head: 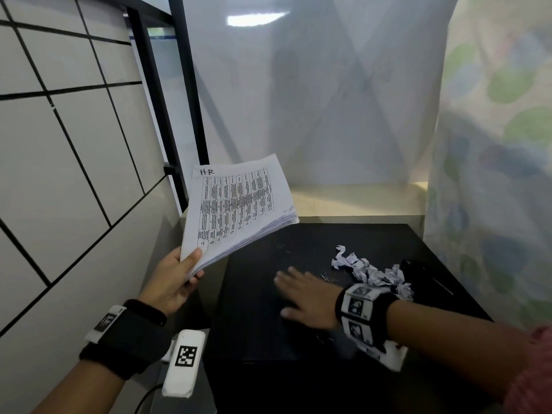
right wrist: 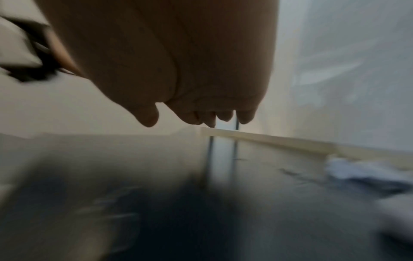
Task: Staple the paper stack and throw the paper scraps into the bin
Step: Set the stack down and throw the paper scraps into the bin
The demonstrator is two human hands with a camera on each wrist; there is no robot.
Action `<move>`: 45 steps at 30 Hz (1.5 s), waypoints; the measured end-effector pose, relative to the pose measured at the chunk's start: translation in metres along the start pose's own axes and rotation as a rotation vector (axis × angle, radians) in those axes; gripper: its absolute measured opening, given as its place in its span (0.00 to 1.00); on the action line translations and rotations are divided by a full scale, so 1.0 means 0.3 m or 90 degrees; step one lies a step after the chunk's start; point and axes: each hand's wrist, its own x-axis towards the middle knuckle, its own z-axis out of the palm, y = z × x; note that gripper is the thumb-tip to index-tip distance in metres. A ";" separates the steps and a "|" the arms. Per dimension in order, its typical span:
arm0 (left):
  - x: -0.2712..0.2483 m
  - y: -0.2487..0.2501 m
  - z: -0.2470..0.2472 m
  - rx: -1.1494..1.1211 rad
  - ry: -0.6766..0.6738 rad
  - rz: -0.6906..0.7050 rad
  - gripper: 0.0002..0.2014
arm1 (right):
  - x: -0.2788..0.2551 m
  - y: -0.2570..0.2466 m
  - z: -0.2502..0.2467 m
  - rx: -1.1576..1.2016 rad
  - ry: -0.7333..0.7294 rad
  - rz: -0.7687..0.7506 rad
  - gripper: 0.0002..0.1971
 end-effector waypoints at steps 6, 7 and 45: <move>-0.020 0.006 0.000 0.007 -0.004 0.002 0.17 | -0.162 -0.070 0.156 0.040 -0.056 -0.118 0.44; -0.022 0.004 0.002 0.011 -0.006 -0.001 0.17 | -0.175 -0.045 0.164 0.042 -0.048 -0.107 0.46; -0.167 -0.181 -0.080 0.011 -0.032 -0.092 0.15 | -0.306 0.111 0.152 0.102 -0.070 0.040 0.64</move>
